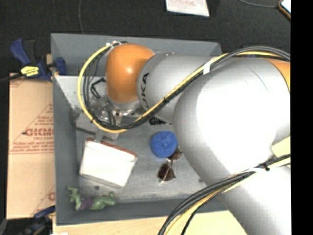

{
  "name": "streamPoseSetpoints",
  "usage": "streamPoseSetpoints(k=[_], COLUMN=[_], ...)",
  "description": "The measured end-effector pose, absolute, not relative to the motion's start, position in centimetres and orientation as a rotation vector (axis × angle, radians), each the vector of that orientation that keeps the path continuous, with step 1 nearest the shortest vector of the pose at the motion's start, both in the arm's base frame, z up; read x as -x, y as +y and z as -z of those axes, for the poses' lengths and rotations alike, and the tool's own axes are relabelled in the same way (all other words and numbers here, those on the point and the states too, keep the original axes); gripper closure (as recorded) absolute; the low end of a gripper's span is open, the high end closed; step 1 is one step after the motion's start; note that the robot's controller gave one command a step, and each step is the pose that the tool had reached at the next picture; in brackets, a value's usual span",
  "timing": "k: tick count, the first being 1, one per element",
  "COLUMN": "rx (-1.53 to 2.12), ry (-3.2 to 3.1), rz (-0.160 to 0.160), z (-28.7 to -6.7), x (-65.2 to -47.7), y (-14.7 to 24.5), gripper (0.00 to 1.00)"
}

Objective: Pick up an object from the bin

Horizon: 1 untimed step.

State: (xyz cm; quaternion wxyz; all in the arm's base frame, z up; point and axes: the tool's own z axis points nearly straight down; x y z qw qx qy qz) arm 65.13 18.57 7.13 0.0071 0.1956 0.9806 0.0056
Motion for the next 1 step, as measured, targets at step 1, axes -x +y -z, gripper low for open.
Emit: streamPoseSetpoints(k=[1], rx=[-0.613], ry=[3.068], rz=[-0.017], z=[-8.31], x=[-65.05], y=[18.53], gripper=[1.0])
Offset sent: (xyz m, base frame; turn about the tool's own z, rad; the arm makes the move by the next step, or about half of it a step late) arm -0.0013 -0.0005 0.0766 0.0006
